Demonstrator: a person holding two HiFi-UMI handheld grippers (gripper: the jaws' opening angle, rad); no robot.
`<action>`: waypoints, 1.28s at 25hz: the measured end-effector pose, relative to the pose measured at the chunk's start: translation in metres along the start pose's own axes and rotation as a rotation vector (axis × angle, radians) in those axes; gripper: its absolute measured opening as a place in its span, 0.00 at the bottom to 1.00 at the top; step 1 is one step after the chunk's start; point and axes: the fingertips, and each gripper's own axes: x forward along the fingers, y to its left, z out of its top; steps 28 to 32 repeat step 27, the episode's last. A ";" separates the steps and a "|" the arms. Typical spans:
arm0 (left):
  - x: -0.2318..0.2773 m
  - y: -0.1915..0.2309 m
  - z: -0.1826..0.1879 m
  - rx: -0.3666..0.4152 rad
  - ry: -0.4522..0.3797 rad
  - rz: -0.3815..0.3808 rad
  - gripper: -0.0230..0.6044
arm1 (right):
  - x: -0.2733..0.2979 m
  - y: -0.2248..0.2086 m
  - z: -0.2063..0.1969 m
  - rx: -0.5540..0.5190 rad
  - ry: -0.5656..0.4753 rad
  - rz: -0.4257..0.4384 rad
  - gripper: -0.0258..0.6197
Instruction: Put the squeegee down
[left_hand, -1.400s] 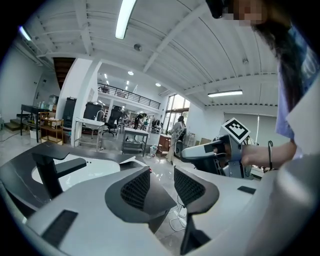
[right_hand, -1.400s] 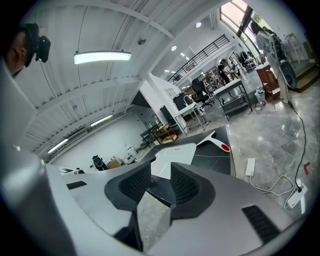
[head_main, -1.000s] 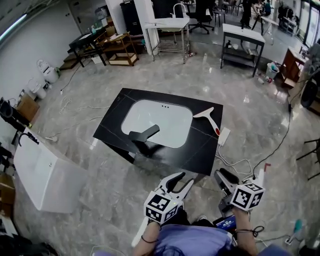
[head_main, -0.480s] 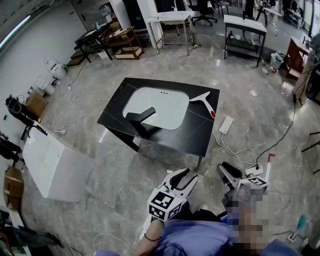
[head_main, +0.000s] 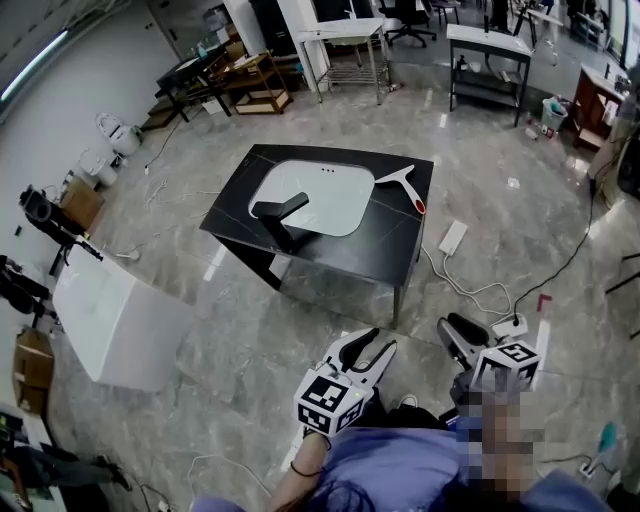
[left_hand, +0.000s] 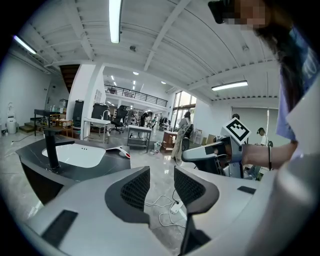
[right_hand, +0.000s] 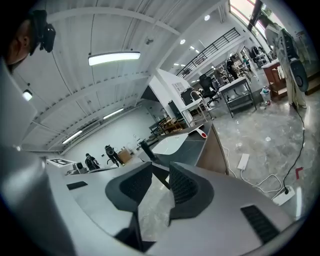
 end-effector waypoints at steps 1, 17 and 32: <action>-0.001 -0.003 -0.001 0.003 -0.002 0.002 0.29 | -0.002 0.001 -0.002 -0.002 0.001 0.005 0.22; -0.007 -0.016 0.000 0.031 -0.019 0.007 0.29 | -0.038 -0.021 0.015 0.001 -0.081 -0.042 0.22; -0.008 -0.015 0.000 0.029 -0.025 0.022 0.29 | -0.051 -0.036 0.022 0.015 -0.107 -0.069 0.22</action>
